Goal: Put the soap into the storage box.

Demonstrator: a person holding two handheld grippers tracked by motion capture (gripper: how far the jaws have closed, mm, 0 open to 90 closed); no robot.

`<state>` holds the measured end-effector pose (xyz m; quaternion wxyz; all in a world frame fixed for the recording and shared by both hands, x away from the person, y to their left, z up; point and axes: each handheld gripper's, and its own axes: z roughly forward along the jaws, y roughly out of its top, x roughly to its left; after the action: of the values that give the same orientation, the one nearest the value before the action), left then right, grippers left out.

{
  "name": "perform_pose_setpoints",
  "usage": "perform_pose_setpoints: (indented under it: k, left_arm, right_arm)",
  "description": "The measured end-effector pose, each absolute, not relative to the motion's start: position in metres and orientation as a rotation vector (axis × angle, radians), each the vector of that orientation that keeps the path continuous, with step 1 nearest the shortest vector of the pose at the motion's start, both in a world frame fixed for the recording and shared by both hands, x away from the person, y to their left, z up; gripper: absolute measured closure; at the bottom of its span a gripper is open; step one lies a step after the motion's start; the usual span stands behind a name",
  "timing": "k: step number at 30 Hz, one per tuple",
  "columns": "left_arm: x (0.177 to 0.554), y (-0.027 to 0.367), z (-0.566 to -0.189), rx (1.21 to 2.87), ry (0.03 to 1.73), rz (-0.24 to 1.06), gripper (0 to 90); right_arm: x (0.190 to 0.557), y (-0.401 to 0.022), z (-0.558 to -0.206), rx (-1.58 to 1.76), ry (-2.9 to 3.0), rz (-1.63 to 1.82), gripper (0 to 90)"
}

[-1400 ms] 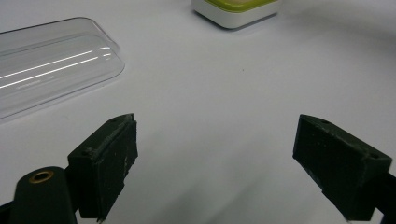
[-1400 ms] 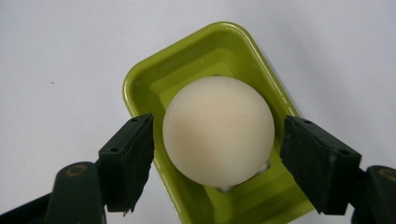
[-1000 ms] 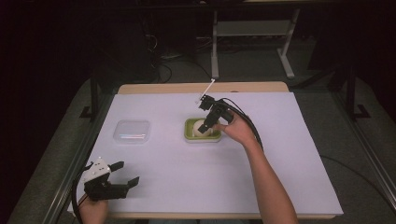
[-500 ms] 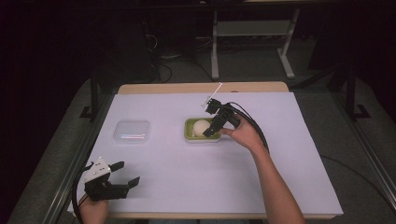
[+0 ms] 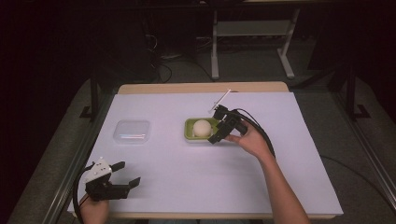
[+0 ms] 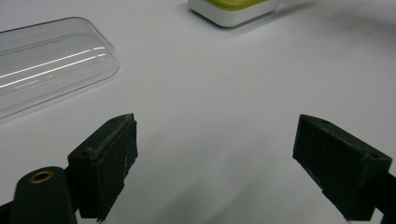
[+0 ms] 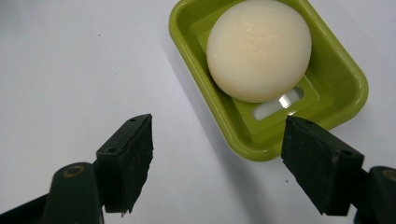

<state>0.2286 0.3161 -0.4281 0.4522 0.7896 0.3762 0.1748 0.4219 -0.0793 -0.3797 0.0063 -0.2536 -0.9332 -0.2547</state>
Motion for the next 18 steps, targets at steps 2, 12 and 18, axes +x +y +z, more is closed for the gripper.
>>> perform_pose_setpoints:
  k: [2,12,18]
  left_arm:
    - [0.229,0.316,-0.428,1.944,0.932,0.431,13.0]
    - [0.229,0.317,-0.428,1.948,0.931,0.433,13.0]
    - [0.229,0.317,-0.429,1.948,0.933,0.433,13.0]
  right_arm:
    - [0.420,-0.081,-0.380,-0.794,-2.921,-0.801,24.4]
    - [0.407,-0.092,-0.382,-0.809,-2.911,-0.826,24.4]
    - [0.397,-0.098,-0.384,-0.803,-2.919,-0.824,24.6]
